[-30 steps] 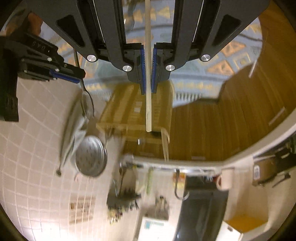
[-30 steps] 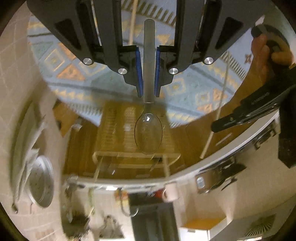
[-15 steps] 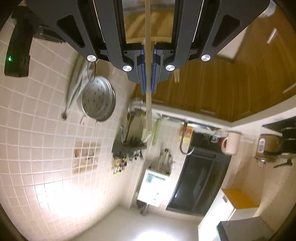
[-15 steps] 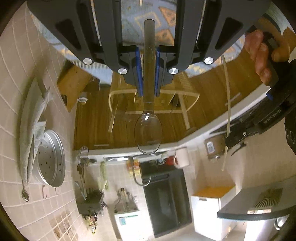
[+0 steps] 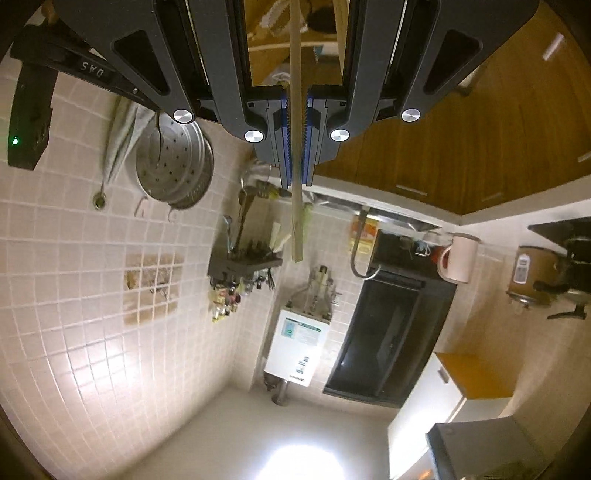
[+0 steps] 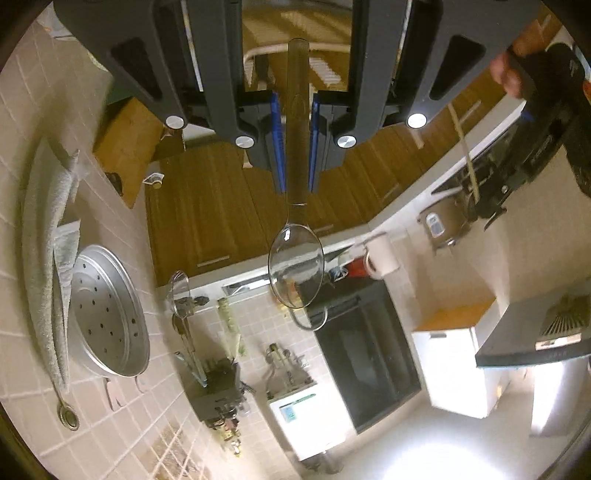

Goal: Organize utensils
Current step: 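Lower both into the basket, open the left tool while the right tool opens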

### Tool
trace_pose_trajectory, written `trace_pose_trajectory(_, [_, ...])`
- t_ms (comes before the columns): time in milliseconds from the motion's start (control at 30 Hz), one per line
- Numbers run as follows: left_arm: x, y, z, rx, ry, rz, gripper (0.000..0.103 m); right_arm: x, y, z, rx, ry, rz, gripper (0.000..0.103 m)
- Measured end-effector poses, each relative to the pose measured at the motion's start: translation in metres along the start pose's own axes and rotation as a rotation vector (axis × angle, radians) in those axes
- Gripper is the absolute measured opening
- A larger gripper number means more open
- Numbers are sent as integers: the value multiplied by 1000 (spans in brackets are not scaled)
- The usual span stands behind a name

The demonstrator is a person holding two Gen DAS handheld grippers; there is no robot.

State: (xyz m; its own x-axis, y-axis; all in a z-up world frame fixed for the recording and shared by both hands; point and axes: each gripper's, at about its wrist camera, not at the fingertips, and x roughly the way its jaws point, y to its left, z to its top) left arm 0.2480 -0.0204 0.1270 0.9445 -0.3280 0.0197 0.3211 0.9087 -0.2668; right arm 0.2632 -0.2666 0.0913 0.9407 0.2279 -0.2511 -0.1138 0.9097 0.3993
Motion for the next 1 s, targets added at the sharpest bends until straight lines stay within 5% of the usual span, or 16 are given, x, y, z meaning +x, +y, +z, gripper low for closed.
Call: trace_pose_trajectory(1000, [20,6,-32,51,15,69,4,26,1,-49,-142,-87,-39,10])
